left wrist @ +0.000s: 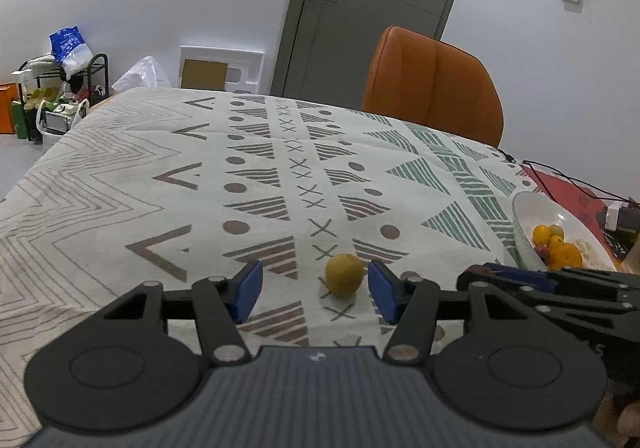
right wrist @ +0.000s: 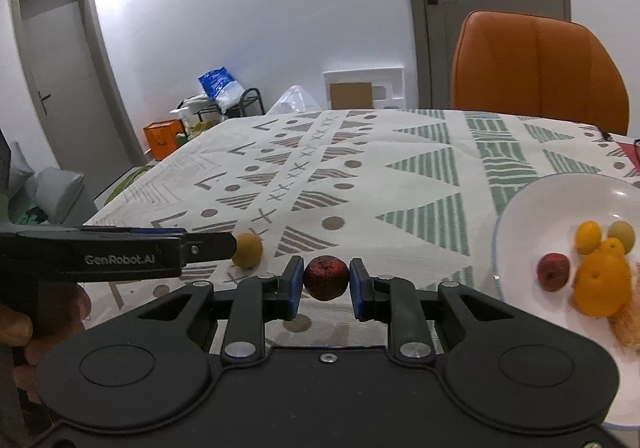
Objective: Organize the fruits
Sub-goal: 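Grasp the red apple with the right tool while the left grasps the yellow plum, then carry the red apple over the plate and release it with the right tool while the left carries the plum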
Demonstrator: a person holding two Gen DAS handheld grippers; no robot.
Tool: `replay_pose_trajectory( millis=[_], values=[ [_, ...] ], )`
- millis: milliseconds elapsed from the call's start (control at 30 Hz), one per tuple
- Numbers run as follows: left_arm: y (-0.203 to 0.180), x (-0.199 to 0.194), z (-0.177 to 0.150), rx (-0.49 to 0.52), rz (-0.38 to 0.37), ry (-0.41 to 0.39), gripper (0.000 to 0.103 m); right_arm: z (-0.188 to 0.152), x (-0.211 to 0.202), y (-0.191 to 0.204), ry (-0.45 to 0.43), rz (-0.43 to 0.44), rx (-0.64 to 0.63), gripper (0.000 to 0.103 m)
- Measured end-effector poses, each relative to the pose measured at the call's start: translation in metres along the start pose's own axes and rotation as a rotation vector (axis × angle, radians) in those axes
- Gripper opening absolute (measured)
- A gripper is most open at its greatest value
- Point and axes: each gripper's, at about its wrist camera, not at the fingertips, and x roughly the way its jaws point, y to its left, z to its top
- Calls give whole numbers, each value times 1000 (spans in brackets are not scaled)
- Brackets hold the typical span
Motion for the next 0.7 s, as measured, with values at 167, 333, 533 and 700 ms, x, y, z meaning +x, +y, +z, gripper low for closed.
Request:
replay_pose_trajectory(
  millis=[167, 333, 533, 700],
  values=[
    [-2, 16, 0, -12, -11, 35, 42, 1, -13, -7, -24, -29, 19, 23],
    [-10, 17, 3, -22, -26, 52, 21, 0, -35, -17, -63, -62, 38, 23],
    [-32, 9, 2, 2, -43, 31, 21, -7, -49, -38, -82, -96, 82, 23],
    [-50, 7, -1, 27, -57, 30, 21, -13, -59, -50, -97, -110, 102, 23]
  ],
)
